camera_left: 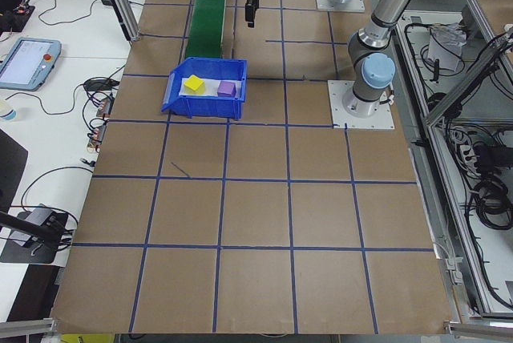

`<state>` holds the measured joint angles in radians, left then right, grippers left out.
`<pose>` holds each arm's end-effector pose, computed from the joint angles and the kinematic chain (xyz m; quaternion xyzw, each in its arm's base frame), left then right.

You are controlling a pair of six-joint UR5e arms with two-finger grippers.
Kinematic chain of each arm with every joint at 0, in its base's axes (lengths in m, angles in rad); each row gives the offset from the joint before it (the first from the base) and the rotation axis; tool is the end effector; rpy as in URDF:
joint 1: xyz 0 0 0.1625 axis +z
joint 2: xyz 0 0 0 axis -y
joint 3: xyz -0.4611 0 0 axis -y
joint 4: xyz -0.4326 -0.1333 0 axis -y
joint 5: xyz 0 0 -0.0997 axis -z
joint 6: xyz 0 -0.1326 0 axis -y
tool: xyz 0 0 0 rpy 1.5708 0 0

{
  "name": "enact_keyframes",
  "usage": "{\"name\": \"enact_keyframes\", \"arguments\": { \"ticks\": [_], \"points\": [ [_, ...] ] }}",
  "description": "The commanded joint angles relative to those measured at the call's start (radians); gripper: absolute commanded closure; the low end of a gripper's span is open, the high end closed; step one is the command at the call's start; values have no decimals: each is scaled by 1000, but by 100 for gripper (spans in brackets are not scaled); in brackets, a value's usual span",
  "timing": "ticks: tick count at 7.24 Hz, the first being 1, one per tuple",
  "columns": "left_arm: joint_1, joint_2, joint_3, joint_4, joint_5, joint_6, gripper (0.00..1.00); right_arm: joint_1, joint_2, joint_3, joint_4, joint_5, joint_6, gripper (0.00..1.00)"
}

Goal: Move block left to right into plate

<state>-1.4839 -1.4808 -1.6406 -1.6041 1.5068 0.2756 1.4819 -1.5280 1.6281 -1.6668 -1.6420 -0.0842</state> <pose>-0.0988 -0.4995 0.4968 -0.0940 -0.9950 -0.0007 0.0326 0.0746 -0.5581 0.4473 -0.0023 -0.9994 -0.0051 0.0353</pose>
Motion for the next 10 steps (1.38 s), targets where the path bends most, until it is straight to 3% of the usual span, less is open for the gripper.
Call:
{"name": "enact_keyframes", "arguments": {
  "ticks": [1,3,4,5,6,8,10],
  "points": [
    [81,-36,22,80,3,68,0,0,2,6,-8,1,-3,0],
    [149,-36,15,75,-7,120,0,0,0,-2,-10,7,6,0],
    [149,-36,21,78,-11,123,0,0,2,1,-75,11,1,0],
    [158,-55,24,101,-32,128,0,0,2,7,-86,5,0,0],
    [160,-109,4,215,-48,148,0,0,2,7,-93,5,0,0],
    [160,-317,6,372,-45,159,0,0,2,7,-100,7,12,0],
    [160,-415,-8,428,-43,159,0,-2,2,7,-100,4,11,0]
  ]
}}
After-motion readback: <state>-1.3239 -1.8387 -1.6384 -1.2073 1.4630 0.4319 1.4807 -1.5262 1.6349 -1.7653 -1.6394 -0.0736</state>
